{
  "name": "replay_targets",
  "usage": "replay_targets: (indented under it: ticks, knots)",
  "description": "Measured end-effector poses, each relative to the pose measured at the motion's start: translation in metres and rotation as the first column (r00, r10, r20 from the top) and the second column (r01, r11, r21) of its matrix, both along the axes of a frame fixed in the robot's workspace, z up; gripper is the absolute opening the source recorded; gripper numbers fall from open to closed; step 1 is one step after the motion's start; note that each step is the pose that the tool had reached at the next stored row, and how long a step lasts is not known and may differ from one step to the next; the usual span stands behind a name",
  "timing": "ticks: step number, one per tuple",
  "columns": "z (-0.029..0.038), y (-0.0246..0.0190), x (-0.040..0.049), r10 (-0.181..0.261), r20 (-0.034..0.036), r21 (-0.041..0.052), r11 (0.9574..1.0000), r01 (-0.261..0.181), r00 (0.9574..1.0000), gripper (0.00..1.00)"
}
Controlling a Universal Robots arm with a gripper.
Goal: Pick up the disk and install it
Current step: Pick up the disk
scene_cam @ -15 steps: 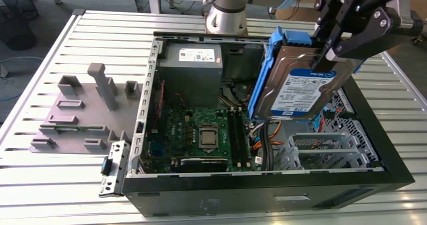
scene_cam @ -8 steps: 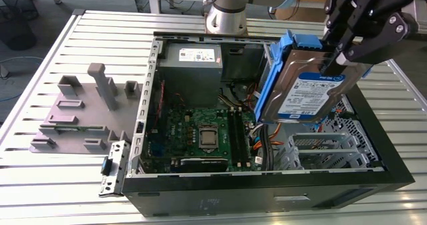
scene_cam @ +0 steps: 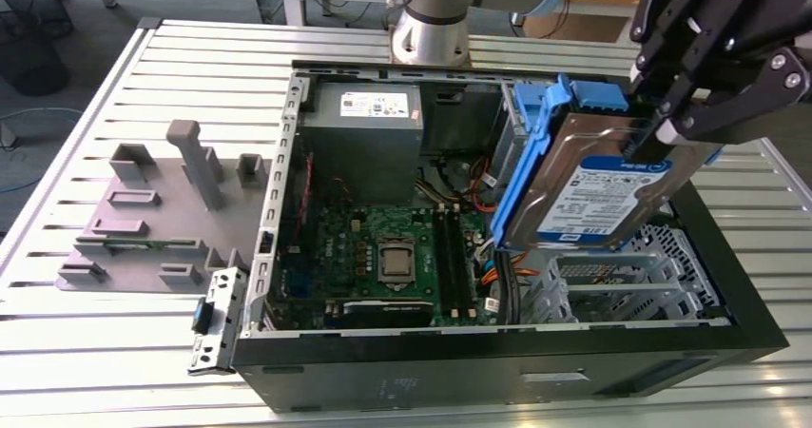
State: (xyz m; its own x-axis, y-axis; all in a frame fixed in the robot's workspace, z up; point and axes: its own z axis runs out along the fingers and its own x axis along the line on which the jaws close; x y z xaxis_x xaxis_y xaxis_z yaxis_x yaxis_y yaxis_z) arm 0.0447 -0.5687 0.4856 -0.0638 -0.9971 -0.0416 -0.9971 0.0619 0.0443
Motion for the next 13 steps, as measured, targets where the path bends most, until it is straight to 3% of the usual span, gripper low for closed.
replay_targets:
  ticks: [13]
  knots:
    - [-0.0011,-0.0024,0.0317,0.0,0.0,0.0,1.0,0.0,1.0,0.35]
